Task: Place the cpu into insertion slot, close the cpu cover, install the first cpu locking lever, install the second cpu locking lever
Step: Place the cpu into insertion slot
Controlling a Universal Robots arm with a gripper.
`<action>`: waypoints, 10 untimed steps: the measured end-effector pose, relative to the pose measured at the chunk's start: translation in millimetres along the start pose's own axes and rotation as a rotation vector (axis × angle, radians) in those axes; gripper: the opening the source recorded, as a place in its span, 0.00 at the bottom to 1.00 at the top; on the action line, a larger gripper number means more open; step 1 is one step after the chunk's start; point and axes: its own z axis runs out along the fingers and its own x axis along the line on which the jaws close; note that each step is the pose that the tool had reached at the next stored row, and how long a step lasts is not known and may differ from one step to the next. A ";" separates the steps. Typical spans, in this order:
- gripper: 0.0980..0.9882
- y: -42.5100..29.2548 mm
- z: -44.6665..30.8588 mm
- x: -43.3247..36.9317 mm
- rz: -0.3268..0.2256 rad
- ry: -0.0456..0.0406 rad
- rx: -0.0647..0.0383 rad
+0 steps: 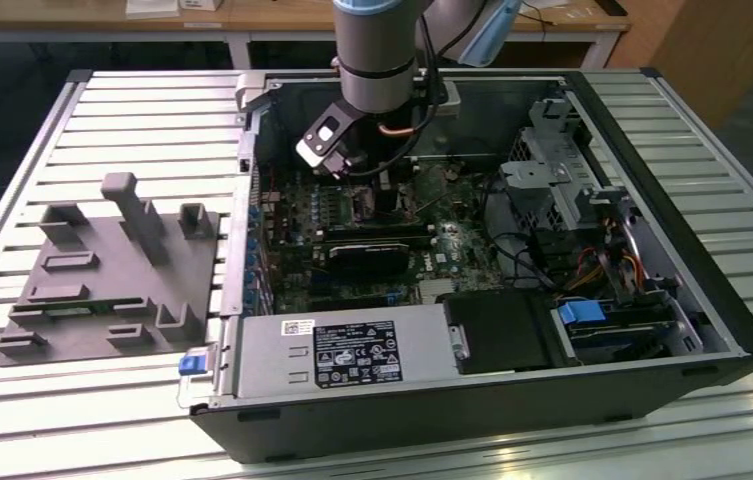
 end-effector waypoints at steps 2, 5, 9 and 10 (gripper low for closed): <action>0.49 -0.6 1.1 0.4 0.003 0.0006 0.000; 0.49 -1.9 2.3 1.3 0.006 0.0019 0.000; 0.49 -2.4 5.0 1.9 0.011 0.0022 0.000; 0.49 -2.5 5.5 2.0 0.012 0.0023 0.000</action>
